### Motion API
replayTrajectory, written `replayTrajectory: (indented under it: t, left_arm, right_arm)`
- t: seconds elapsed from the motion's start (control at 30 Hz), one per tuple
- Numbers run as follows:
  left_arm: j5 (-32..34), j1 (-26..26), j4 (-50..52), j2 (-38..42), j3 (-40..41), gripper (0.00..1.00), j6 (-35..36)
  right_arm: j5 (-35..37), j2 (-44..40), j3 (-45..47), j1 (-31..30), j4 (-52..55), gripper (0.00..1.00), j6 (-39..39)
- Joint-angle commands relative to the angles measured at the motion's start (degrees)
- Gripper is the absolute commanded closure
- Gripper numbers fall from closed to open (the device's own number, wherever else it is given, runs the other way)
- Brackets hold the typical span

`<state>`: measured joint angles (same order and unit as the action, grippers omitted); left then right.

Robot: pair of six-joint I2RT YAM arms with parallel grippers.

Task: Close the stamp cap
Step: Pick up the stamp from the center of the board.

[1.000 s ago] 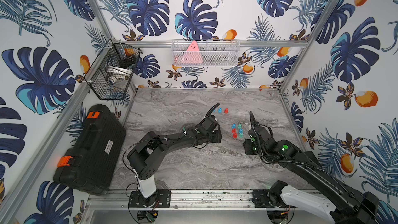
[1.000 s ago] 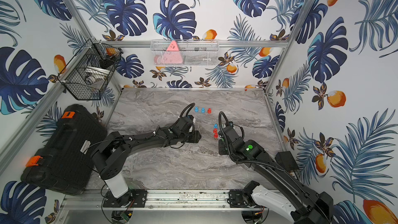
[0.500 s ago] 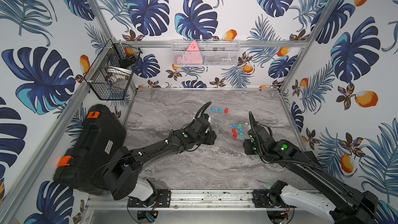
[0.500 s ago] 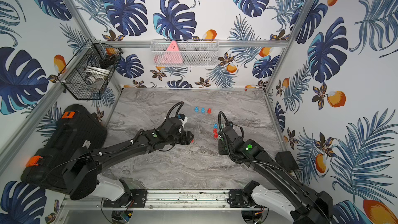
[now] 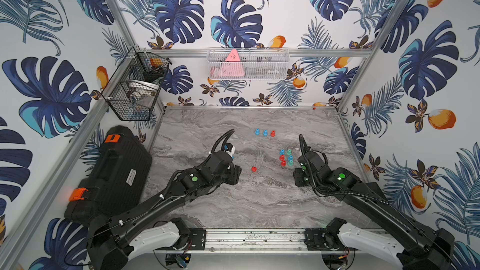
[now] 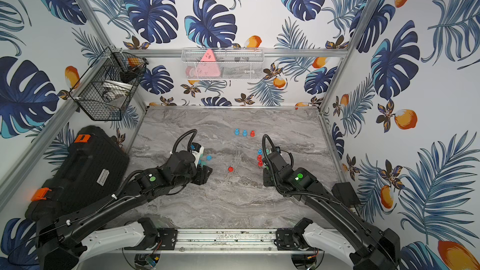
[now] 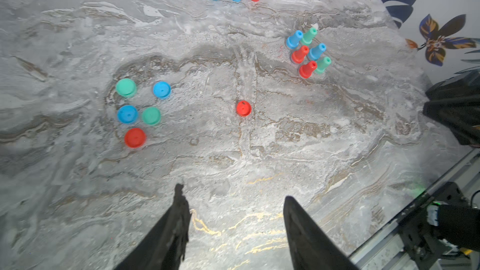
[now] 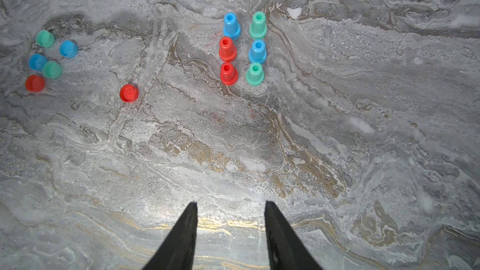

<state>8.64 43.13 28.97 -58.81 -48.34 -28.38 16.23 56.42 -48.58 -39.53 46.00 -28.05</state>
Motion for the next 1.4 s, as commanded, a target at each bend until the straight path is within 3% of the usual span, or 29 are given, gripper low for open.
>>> replayTrajectory:
  t: [0.0,0.43,0.73,0.9,0.97,1.37]
  left_arm:
    - [3.6,-0.2,5.0,2.8,1.0,0.37,2.0]
    - [8.0,-0.4,15.2,15.0,2.3,0.36,3.6]
    - [8.3,-0.4,18.0,19.5,-0.2,0.36,5.4]
    - [12.4,-0.4,17.1,22.4,2.2,0.35,5.8]
    - [9.7,-0.4,16.1,22.9,2.2,0.35,6.7]
    - [8.6,-0.3,15.8,25.4,2.5,0.35,7.3]
  right_arm:
    - [1.1,0.0,-0.4,0.0,-0.3,0.54,-0.9]
    - [1.1,1.7,0.2,0.1,-0.9,0.54,-2.0]
    - [1.4,4.9,2.8,0.1,-3.9,0.55,-2.8]
    - [0.6,7.5,3.4,0.1,-4.7,0.55,-2.9]
    - [0.2,9.6,2.7,0.2,-4.3,0.55,-2.9]
    - [0.5,20.6,-8.5,0.9,-1.6,0.55,0.0]
